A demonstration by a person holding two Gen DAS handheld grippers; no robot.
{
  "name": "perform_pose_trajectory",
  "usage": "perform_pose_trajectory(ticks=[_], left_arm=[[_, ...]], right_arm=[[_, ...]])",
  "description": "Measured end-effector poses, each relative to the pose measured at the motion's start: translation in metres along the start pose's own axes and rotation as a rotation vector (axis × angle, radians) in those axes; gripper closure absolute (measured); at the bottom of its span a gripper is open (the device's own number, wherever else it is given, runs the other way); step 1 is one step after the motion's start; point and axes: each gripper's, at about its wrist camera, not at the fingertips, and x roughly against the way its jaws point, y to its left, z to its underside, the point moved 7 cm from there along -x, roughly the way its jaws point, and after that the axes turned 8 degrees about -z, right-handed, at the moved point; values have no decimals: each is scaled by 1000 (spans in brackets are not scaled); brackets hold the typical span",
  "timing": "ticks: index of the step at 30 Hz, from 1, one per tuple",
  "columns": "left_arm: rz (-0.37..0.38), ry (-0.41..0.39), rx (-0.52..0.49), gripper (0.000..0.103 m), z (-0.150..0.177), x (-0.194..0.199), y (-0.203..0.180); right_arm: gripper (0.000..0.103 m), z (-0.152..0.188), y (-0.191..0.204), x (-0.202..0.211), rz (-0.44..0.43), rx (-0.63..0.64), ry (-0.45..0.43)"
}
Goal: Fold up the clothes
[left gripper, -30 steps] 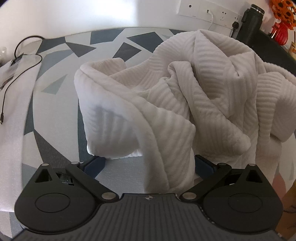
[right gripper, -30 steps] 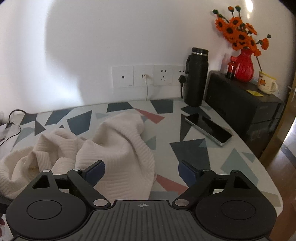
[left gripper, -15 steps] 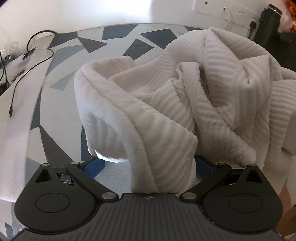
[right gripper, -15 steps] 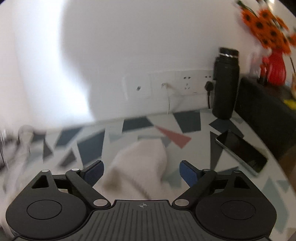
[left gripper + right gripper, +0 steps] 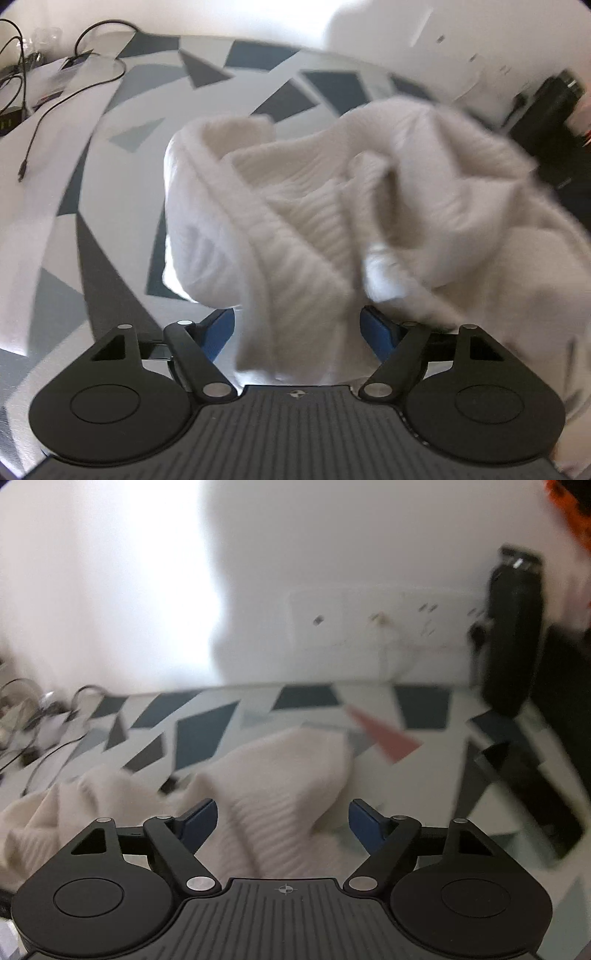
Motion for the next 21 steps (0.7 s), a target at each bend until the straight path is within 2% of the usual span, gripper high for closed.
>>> perform_pose_trajectory(ticks=[2, 3, 4, 5, 7, 8, 10, 15, 19, 21], left_arm=[[6, -19, -12, 26, -1, 5, -4], [11, -20, -11, 26, -2, 5, -6], [16, -11, -3, 34, -2, 2, -8], [21, -1, 6, 57, -3, -2, -10], [-12, 4, 18, 80, -7, -7, -9], [-22, 1, 28, 83, -10, -8, -7], [-35, -9, 67, 88, -20, -9, 1], [-108, -42, 139, 90, -51, -17, 33], [-144, -78, 146, 90, -79, -31, 50], [-165, -100, 134, 90, -92, -39, 55]], right_arm=[[30, 6, 3, -7, -8, 8, 17], [42, 8, 5, -11, -12, 12, 25], [57, 11, 7, -15, -16, 16, 33], [59, 14, 8, -19, -20, 20, 42], [68, 20, 12, -26, -28, 29, 59], [70, 22, 13, -30, -32, 33, 67], [75, 23, 5, -26, 17, 27, 53], [81, 28, -23, -4, 148, -44, 35], [83, 49, -46, 19, 206, -114, 91], [83, 62, -43, 27, 203, -116, 133]])
